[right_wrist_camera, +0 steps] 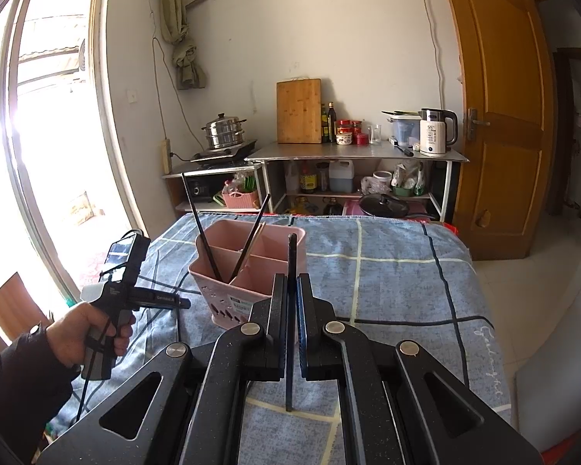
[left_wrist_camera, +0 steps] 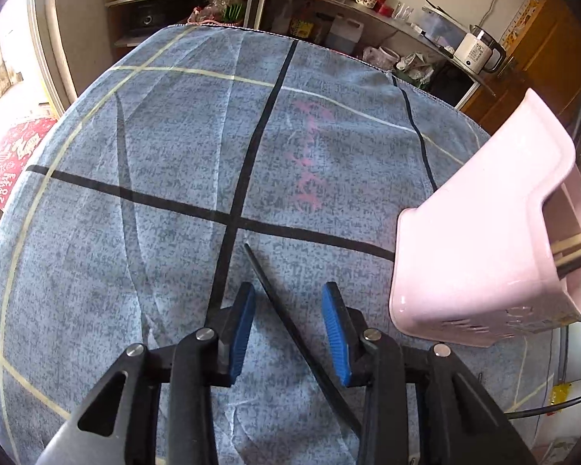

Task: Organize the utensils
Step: 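Lift both held chopsticks and carry them toward the pink basket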

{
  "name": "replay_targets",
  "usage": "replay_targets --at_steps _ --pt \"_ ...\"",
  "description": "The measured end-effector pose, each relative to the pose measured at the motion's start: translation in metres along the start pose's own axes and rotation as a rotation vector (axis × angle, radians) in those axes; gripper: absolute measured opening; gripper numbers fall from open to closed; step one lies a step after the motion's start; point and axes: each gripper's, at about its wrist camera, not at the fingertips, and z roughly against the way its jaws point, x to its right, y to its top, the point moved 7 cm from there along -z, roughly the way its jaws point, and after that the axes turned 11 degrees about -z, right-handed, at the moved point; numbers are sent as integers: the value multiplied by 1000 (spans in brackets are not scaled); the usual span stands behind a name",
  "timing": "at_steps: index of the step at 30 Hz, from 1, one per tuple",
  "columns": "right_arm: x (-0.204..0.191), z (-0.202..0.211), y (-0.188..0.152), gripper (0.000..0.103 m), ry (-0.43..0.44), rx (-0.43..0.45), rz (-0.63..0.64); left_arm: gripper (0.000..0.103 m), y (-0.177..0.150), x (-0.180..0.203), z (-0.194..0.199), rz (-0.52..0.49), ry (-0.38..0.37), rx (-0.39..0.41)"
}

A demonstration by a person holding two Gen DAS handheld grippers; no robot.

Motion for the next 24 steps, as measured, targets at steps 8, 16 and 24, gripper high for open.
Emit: replay_targets --at_steps 8,16,24 --pt "-2 0 0 4 6 -1 0 9 5 5 -1 -60 45 8" --pt "-2 -1 0 4 2 -1 -1 5 8 27 57 -118 -58 139" --pt "0 3 2 4 -6 5 -9 5 20 54 148 -212 -117 321"
